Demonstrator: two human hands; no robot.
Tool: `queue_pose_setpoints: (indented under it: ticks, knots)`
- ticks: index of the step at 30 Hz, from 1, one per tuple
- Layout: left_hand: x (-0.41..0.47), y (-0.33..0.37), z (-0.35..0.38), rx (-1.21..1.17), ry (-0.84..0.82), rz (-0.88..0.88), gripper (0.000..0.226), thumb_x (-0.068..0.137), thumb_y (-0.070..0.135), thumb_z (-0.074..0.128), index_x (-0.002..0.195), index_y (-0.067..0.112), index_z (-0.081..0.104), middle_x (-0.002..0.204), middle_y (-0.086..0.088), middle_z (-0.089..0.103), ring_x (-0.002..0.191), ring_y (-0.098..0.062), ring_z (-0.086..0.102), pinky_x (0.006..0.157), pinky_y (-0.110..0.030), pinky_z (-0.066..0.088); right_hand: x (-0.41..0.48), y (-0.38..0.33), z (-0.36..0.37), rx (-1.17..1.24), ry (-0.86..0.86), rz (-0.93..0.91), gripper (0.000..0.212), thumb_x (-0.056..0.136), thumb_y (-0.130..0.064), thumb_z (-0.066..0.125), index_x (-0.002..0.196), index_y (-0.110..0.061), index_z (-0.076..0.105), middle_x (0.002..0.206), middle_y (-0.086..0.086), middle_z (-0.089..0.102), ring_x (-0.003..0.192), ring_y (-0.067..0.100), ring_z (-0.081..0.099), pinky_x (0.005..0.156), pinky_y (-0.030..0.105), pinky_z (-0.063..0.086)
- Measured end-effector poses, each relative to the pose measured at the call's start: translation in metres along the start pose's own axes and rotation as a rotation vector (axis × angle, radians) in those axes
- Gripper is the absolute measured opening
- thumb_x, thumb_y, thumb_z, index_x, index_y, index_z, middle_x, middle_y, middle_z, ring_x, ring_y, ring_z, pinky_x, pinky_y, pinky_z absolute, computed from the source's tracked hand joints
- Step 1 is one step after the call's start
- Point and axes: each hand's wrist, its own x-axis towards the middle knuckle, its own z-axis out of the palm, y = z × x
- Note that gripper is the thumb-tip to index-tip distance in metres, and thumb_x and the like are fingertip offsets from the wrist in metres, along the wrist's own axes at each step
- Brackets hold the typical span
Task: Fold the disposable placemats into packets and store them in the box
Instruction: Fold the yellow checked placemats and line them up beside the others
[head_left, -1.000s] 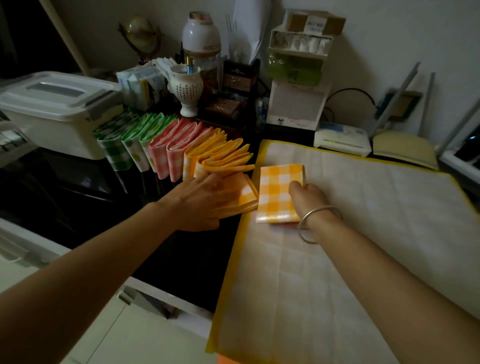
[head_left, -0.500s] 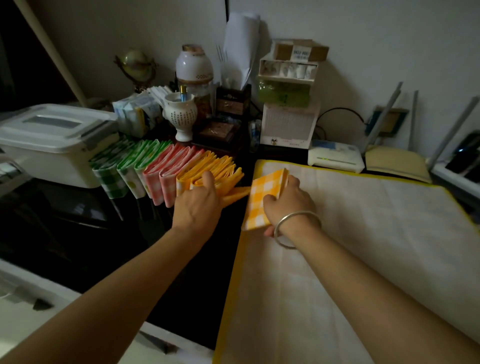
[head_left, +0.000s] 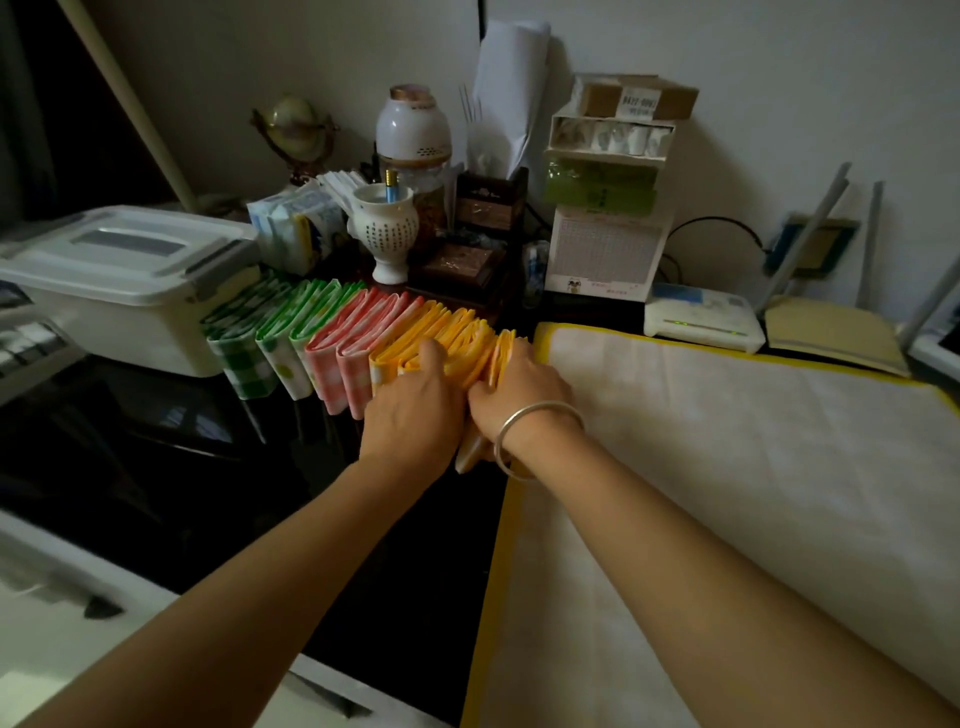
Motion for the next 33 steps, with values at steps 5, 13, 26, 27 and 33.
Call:
queue_pose_setpoints:
  ticks: [5,13,26,27,33]
  knots:
    - [-0.017,-0.023,-0.028,0.005,0.043,0.263,0.047,0.099,0.039,0.028,0.132,0.02,0.054,0.125,-0.007,0.056,0.102,-0.022,0.057,0.077,-0.037,0.052,0.02,-0.006,0.014,0.043,-0.073,-0.056,0.073,0.097,-0.053,0.035,0.153,-0.019,0.003,0.14,0.018,0.047,0.124,0.036,0.048,0.097,0.04,0.041]
    - [0.023,-0.082,-0.058,0.236,-0.138,0.393,0.088,0.075,0.004,0.066,0.152,0.022,0.029,0.162,-0.003,0.018,0.15,-0.022,0.01,0.121,-0.049,0.009,0.027,-0.012,0.023,0.033,-0.339,-0.113,0.152,0.049,-0.079,0.071,0.138,-0.026,-0.04,0.138,0.012,0.049,0.09,0.028,0.066,0.049,0.029,0.053]
    - [0.013,-0.09,-0.039,0.428,0.044,0.363,0.067,0.078,0.037,0.077,0.138,0.017,0.053,0.146,-0.005,0.049,0.138,-0.033,0.041,0.109,-0.052,0.033,0.061,-0.031,0.037,-0.023,-0.242,-0.147,0.121,0.065,-0.05,0.069,0.147,-0.033,-0.019,0.116,0.014,0.063,0.094,0.034,0.066,0.084,0.046,0.056]
    - [0.013,-0.091,-0.039,0.426,0.042,0.357,0.068,0.078,0.035,0.078,0.138,0.016,0.053,0.147,-0.006,0.049,0.139,-0.033,0.04,0.11,-0.051,0.032,0.062,-0.032,0.039,-0.02,-0.235,-0.144,0.121,0.067,-0.049,0.069,0.148,-0.032,-0.019,0.12,0.014,0.061,0.097,0.034,0.065,0.085,0.045,0.055]
    - [0.012,-0.094,-0.036,0.371,0.046,0.316,0.067,0.084,0.038,0.07,0.143,0.016,0.046,0.154,-0.005,0.038,0.146,-0.029,0.025,0.119,-0.049,0.017,0.059,-0.038,0.048,0.076,-0.175,-0.089,0.118,0.076,-0.041,0.071,0.15,-0.022,-0.019,0.139,0.014,0.046,0.12,0.036,0.051,0.096,0.04,0.042]
